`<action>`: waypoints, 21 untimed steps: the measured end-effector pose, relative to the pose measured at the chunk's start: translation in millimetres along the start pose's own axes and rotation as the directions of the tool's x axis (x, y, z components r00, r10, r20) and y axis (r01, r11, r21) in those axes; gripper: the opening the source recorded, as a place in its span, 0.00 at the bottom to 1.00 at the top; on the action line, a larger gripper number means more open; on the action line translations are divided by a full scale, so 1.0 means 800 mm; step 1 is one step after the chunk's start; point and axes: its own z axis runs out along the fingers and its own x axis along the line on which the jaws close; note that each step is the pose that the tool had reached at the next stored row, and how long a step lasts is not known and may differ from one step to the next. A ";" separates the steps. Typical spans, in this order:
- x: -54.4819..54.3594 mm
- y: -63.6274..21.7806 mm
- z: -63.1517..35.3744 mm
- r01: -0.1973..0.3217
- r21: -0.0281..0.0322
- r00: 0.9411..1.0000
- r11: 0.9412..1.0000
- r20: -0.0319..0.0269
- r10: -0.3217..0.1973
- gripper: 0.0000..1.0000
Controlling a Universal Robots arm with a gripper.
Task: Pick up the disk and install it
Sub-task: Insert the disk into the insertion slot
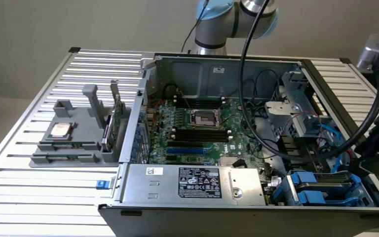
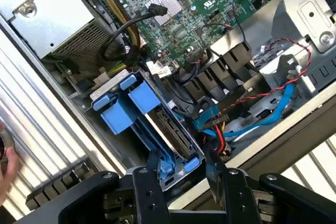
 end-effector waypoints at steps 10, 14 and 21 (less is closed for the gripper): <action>0.000 0.000 0.000 -0.142 -0.016 0.989 0.990 0.024 0.143 0.48; 0.000 0.000 0.000 -0.173 -0.049 0.983 0.984 0.055 0.175 0.48; 0.000 0.000 0.001 -0.232 -0.098 0.965 0.968 0.098 0.241 0.48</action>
